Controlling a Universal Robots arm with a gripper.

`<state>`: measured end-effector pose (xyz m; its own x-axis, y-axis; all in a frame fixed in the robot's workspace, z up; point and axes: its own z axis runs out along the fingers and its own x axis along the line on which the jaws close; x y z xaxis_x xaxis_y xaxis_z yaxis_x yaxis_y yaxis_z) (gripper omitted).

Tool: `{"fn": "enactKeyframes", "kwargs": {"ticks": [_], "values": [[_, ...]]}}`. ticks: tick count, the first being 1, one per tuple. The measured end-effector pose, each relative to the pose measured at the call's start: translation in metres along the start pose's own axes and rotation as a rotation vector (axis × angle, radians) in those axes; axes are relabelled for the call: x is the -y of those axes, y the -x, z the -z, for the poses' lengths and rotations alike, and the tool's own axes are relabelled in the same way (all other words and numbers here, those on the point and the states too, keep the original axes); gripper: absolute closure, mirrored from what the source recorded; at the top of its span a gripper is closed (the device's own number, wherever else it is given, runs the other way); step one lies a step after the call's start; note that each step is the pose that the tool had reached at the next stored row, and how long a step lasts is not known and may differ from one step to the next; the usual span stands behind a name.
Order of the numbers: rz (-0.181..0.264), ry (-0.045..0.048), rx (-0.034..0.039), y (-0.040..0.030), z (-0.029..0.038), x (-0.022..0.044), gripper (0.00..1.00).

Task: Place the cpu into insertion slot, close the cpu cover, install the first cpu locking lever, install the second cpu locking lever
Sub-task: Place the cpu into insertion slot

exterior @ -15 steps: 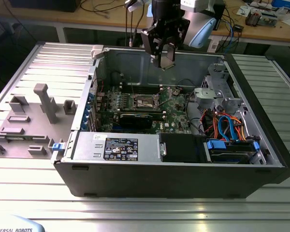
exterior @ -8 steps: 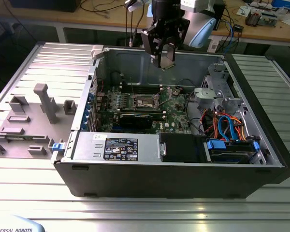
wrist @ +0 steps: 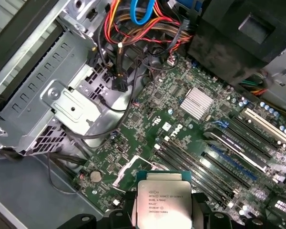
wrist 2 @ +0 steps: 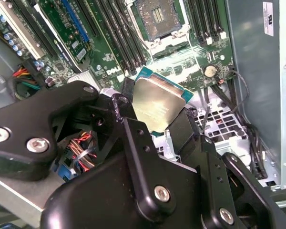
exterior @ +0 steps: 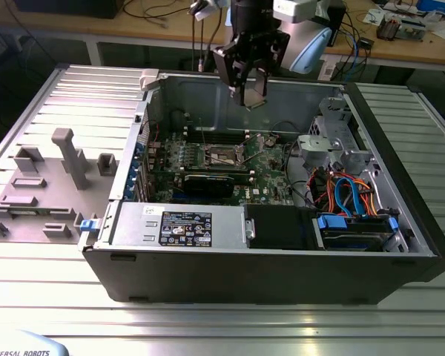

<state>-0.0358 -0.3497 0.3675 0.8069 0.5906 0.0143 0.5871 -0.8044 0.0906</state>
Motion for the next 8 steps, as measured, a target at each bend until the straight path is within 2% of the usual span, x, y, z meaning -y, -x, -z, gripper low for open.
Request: {"fn": "enactKeyframes", "kwargs": {"ticks": [3,5,7,8], "values": [[-0.042,0.0006,0.0045,0.0002,-0.0060,0.0007,0.46],[-0.053,0.0010,0.0060,0.0003,-0.0079,0.0009,0.46],[-0.039,0.0008,0.0047,0.0003,-0.0082,0.0009,0.46],[-0.002,0.0001,0.0009,0.0003,-0.0087,0.0010,0.46]]}}
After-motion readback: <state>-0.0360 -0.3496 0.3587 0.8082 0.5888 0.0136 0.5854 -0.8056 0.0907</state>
